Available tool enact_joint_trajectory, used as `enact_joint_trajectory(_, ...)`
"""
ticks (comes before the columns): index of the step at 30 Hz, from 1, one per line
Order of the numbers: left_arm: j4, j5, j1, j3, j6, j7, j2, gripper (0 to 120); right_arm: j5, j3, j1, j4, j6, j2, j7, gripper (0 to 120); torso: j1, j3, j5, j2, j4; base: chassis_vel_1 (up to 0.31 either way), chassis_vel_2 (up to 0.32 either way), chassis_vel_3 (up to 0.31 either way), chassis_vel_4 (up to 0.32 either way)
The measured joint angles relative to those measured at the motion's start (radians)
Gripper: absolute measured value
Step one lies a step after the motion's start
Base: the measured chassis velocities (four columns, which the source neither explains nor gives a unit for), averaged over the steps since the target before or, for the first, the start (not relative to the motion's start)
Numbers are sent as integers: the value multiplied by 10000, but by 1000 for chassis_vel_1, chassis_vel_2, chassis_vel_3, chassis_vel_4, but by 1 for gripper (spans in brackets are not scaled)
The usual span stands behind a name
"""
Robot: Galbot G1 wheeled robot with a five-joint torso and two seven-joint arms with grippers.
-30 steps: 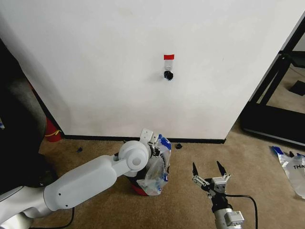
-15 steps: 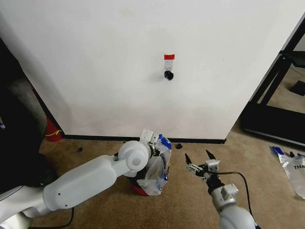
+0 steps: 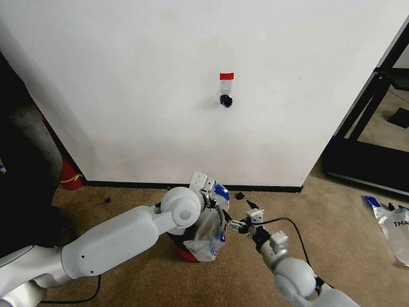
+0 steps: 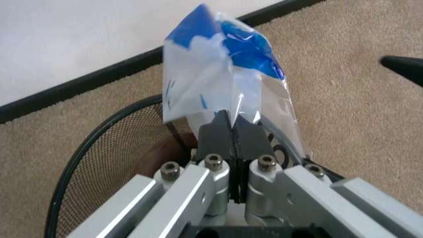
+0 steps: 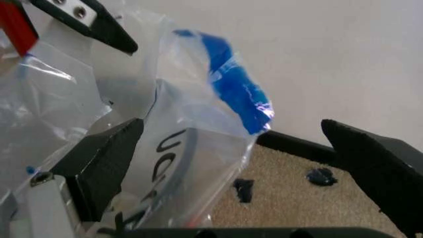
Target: Pick up the garbage bag from the wall and place it over the trash bin.
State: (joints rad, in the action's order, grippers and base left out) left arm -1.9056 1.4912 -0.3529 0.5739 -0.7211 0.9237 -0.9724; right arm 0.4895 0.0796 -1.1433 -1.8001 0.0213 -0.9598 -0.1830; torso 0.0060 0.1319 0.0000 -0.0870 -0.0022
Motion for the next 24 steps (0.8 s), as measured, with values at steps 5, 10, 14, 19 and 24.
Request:
enact_joint_trajectory(5, -53, -14, -176, -99, -5, -36, 91, 0, -28, 626, 701, 209, 504, 118, -85, 100, 0, 0, -2, 0, 0, 0, 0, 0, 0)
enact_joint_trajectory(10, -89, -42, -304, -148, -10, -77, 159, 0, 186, 1072, 1110, 224, 900, 167, -116, 100, 0, 0, -1, 0, 0, 0, 0, 0, 0)
enact_joint_trajectory(14, -106, -60, -329, -172, -13, -95, 178, 0, 109, 1461, 1419, 434, 951, 111, -90, 100, 0, 0, 0, 0, -1, 0, 0, 0, 0)
enact_joint_trajectory(19, -151, -65, -329, -177, -14, -101, 218, 0, 281, 1672, 1606, 577, 1199, -45, -161, 100, 0, 0, -1, 0, 0, 0, 0, 0, 0)
enact_joint_trajectory(24, -189, -85, -345, -174, -14, -103, 233, 0, 604, 1797, 1690, 729, 1402, -267, -373, 100, 0, 0, 0, 0, -1, 0, 0, 0, 0)
